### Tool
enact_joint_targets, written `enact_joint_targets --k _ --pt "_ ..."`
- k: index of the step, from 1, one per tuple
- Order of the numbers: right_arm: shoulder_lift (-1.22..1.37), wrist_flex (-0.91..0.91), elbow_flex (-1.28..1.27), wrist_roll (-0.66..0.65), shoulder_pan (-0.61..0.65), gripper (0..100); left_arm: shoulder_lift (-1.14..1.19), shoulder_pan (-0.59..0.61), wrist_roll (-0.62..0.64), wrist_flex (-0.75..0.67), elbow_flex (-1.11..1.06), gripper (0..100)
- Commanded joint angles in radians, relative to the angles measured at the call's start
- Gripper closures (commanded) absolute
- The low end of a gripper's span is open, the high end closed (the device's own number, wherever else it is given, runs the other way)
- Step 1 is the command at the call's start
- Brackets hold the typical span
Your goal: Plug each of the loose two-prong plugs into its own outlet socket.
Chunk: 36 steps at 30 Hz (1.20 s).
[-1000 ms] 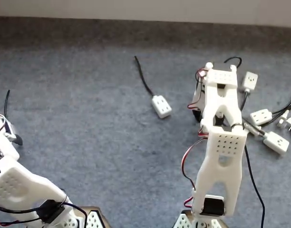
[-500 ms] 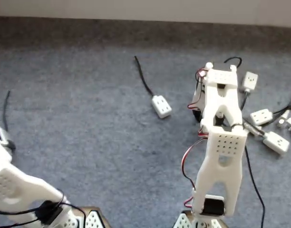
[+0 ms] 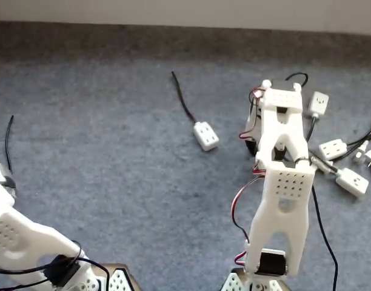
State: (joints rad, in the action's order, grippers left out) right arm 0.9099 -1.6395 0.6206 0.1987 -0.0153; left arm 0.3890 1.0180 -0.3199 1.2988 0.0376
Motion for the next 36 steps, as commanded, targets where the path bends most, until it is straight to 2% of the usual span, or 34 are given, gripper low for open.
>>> enact_joint_targets --k 1,5,8,15,22,28,36 --pt "0.015 0.021 -0.002 -0.023 0.045 77.8 -0.076 0.002 -0.006 0.107 0.133 82" --pt "0.016 0.019 -0.002 -0.023 0.045 77.8 -0.076 0.002 -0.020 0.166 0.197 82" --pt "0.016 0.018 -0.002 -0.023 0.045 77.8 -0.074 0.001 -0.106 0.172 0.165 82" --pt "0.016 0.016 -0.002 -0.023 0.045 77.8 -0.073 0.002 -0.203 0.169 0.131 82" --pt "0.016 0.015 -0.002 -0.023 0.044 77.8 -0.062 0.007 -0.207 0.169 0.131 82" --pt "0.016 0.015 -0.002 -0.021 0.044 77.8 0.048 0.002 -0.261 0.169 0.143 82" --pt "0.016 0.015 -0.002 -0.021 0.044 77.8 0.157 0.013 -0.262 0.178 0.291 82"
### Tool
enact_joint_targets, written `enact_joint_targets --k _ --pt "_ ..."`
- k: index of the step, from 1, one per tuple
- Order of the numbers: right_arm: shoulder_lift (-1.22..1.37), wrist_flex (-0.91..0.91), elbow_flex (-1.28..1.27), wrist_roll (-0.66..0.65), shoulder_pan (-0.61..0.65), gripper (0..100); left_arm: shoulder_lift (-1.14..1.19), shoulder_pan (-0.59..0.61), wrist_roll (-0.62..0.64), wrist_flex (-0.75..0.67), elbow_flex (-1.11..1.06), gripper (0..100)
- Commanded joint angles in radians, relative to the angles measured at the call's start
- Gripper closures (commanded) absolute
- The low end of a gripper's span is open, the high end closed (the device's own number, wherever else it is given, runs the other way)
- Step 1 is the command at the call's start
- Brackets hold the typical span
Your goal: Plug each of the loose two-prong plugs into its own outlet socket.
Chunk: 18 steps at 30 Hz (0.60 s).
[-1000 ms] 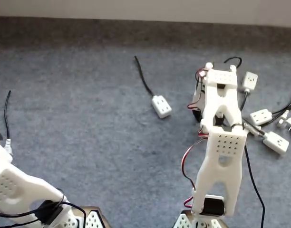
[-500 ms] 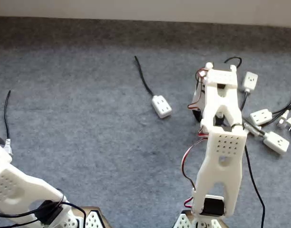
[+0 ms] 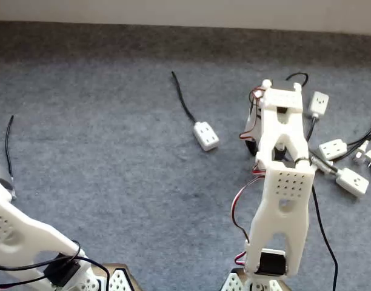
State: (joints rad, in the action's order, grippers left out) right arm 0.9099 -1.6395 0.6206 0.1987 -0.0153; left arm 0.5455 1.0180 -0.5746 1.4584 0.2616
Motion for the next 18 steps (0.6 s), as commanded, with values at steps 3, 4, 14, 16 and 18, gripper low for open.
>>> enact_joint_targets --k 3,4,14,16,18 --pt "0.016 0.016 -0.002 -0.021 0.044 77.8 0.010 0.025 -0.008 0.018 0.099 82" --pt "0.016 0.016 -0.002 -0.021 0.044 77.8 0.010 0.027 -0.008 0.020 0.104 82" --pt "0.016 0.016 -0.002 -0.020 0.044 77.8 0.013 0.024 -0.104 0.117 0.108 82" --pt "0.016 0.016 -0.002 -0.020 0.044 77.8 0.015 0.025 -0.104 0.117 0.108 82" --pt "0.016 0.016 -0.002 -0.020 0.044 77.8 0.015 0.025 -0.104 0.117 0.108 82"
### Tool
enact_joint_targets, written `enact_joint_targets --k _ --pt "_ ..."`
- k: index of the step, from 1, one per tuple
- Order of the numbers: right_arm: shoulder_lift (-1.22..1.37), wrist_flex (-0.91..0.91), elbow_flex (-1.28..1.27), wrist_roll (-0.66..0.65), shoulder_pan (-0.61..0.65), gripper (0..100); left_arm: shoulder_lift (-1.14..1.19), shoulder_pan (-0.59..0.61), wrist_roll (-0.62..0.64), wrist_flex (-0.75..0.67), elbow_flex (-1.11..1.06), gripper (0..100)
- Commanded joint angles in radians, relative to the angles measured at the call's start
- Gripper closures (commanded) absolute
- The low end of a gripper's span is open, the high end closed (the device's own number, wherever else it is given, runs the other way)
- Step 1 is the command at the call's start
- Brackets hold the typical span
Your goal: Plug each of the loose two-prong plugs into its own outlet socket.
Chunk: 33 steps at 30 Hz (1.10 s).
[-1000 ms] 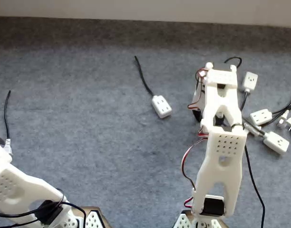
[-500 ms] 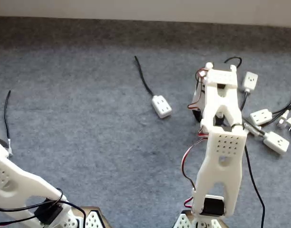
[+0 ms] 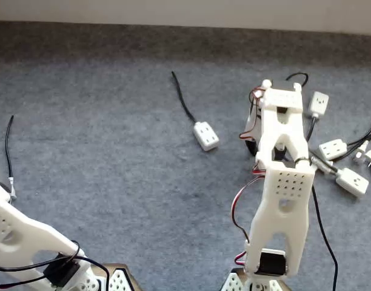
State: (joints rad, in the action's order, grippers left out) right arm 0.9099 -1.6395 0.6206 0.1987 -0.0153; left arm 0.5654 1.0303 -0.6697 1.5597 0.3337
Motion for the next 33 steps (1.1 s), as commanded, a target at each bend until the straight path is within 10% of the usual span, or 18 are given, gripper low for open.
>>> enact_joint_targets --k 1,33 --pt "0.016 0.015 -0.002 -0.020 0.044 77.8 -0.005 0.013 -0.011 0.015 0.036 82" --pt "0.016 0.015 -0.002 -0.018 0.044 77.8 0.045 0.024 -0.075 0.017 0.028 82"
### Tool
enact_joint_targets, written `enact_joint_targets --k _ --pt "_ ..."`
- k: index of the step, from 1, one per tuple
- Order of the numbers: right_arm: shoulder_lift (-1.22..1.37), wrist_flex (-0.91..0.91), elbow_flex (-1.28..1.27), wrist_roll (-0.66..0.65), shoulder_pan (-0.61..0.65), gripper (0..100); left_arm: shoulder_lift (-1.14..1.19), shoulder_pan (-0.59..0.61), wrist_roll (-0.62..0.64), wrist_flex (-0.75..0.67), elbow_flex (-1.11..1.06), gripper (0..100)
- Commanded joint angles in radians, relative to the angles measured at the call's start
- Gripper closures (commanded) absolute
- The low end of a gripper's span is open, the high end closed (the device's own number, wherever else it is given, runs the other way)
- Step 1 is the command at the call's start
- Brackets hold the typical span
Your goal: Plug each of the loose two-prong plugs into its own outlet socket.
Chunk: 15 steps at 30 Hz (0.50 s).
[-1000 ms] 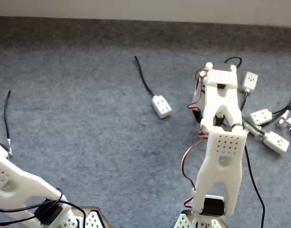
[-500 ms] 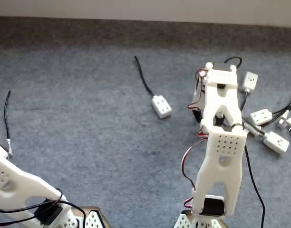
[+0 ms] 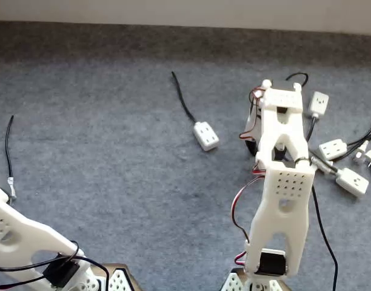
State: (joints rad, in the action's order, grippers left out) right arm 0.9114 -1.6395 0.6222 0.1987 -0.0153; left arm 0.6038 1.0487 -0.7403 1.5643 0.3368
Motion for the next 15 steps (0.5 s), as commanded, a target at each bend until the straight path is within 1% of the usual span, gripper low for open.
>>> enact_joint_targets --k 1,15 --pt "0.015 0.015 -0.004 -0.018 0.044 77.8 0.021 0.005 -0.005 0.011 0.027 82" --pt "0.015 0.015 -0.004 -0.020 0.044 77.8 0.030 -0.002 -0.002 0.018 0.041 82"
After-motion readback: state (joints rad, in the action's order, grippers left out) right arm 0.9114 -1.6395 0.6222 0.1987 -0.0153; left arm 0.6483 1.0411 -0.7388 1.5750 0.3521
